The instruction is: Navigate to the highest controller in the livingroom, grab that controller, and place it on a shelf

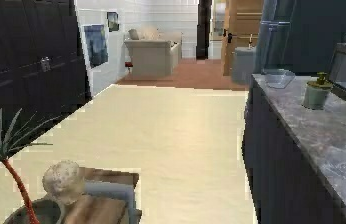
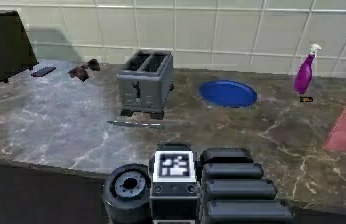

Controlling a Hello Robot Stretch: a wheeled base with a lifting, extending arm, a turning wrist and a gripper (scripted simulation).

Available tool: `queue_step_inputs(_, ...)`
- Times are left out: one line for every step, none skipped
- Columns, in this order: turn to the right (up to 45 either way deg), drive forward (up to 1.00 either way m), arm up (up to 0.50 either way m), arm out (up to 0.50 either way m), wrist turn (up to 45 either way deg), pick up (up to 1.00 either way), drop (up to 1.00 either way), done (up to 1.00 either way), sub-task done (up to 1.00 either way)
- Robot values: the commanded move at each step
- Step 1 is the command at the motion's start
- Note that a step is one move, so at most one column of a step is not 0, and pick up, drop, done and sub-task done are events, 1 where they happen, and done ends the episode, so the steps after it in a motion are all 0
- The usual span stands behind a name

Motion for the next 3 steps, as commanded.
queue_step_inputs(-45.0, 0.0, 0.0, 0.0, 0.0, 0.0, 0.0, 0.0, 0.0)
queue_step_inputs(-45.0, 0.0, 0.0, 0.0, 0.0, 0.0, 0.0, 0.0, 0.0)
queue_step_inputs(-45.0, 0.0, 0.0, 0.0, 0.0, 0.0, 0.0, 0.0, 0.0)
